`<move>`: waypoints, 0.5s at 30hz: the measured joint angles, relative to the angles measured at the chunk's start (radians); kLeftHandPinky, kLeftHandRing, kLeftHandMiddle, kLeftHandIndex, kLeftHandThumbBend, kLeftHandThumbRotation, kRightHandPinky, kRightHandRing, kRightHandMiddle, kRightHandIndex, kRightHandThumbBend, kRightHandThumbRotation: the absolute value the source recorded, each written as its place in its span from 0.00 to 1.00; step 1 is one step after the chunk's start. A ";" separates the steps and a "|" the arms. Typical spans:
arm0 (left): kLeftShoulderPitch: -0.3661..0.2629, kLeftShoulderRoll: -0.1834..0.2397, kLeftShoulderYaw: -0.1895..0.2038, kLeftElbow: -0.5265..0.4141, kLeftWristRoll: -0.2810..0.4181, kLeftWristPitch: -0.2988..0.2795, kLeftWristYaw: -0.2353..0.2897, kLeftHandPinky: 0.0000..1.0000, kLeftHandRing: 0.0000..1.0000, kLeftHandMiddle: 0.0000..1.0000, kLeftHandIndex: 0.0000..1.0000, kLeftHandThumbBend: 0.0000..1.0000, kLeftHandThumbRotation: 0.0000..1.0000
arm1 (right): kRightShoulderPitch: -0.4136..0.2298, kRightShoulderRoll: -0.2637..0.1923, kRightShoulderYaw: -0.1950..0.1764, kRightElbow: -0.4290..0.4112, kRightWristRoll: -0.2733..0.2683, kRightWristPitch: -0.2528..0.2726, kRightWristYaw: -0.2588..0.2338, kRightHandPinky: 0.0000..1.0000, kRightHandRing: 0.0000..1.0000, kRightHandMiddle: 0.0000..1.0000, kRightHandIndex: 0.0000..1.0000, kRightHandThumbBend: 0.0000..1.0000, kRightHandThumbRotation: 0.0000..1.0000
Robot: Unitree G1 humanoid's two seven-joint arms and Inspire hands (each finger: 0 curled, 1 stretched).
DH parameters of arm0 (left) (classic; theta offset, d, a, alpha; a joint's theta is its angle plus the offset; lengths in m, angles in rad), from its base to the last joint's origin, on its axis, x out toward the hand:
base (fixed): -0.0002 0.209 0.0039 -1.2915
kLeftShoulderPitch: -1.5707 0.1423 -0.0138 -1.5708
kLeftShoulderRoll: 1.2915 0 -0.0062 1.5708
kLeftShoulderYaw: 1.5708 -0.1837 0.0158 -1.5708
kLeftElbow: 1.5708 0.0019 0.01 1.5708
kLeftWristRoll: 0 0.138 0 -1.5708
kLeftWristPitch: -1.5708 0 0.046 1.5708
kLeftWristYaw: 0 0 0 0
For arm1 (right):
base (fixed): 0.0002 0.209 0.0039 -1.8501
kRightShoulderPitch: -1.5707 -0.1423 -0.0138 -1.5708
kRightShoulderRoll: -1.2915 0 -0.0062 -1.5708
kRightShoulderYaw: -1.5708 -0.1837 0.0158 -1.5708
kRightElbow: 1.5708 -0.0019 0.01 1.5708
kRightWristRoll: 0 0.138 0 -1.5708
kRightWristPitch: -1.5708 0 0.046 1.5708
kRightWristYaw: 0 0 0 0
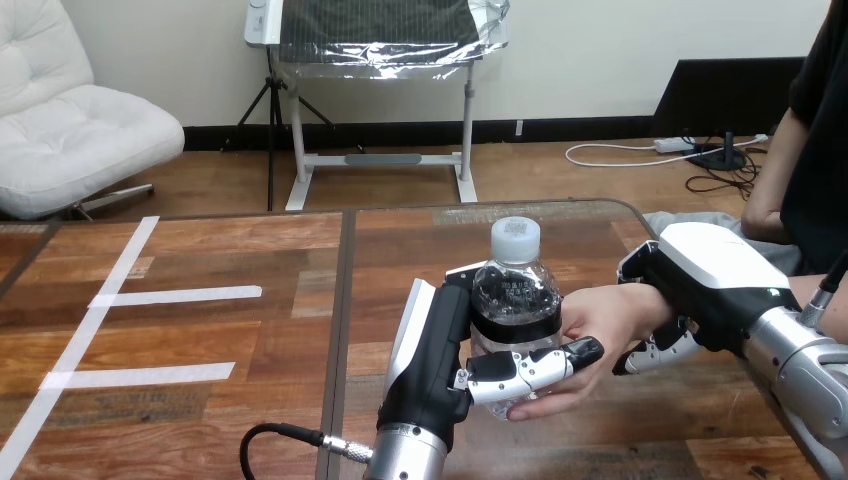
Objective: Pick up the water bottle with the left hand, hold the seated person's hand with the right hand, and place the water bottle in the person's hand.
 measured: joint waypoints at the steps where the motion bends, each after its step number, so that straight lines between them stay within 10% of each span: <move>1: 0.000 0.000 0.000 0.000 -0.001 0.000 0.000 0.33 0.38 0.42 0.43 0.65 0.00 | 0.000 0.000 0.000 0.000 0.000 0.000 0.000 0.19 0.25 0.32 0.36 0.75 0.00; 15: 0.000 0.000 -0.001 0.000 -0.010 0.000 -0.002 0.33 0.38 0.42 0.43 0.65 0.00 | 0.000 0.000 0.000 0.000 0.000 0.000 0.000 0.19 0.24 0.32 0.37 0.74 0.00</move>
